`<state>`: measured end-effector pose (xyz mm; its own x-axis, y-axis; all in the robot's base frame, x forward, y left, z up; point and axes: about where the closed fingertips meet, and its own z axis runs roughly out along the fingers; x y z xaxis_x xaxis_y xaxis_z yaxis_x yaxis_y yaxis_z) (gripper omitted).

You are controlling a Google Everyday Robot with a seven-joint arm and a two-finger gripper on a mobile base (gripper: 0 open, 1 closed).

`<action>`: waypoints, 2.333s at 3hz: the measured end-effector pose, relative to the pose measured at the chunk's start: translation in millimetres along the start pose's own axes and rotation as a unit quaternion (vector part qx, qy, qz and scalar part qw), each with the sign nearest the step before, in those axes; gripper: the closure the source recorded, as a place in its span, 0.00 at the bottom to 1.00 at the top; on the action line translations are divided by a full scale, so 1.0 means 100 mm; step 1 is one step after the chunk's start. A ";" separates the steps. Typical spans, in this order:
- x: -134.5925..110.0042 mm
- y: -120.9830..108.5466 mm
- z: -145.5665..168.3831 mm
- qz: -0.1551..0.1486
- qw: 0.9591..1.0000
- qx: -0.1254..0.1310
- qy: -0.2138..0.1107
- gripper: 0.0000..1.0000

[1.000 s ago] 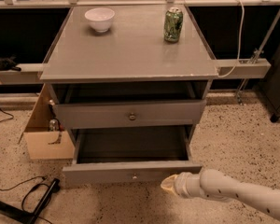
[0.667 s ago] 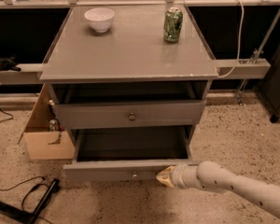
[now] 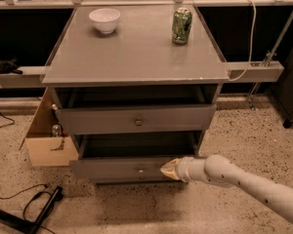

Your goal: Close middle drawer

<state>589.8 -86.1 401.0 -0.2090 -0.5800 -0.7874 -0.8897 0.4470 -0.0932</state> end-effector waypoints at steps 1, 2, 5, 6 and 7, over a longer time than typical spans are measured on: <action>0.01 0.01 -0.01 0.000 1.000 0.000 0.000 1.00; 0.01 0.01 -0.01 0.000 1.000 0.000 0.000 0.85; 0.08 0.17 0.08 -0.016 1.000 -0.014 0.004 0.86; 0.06 0.15 0.24 -0.028 0.999 -0.026 0.006 1.00; 0.02 0.04 0.45 -0.033 0.999 -0.032 0.007 1.00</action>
Offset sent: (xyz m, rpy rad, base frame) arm -0.0017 -0.0004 0.0000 0.0000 0.0000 0.0000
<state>604.6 -54.8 371.2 -0.1536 -0.6164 -0.7723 -0.9256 0.3633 -0.1059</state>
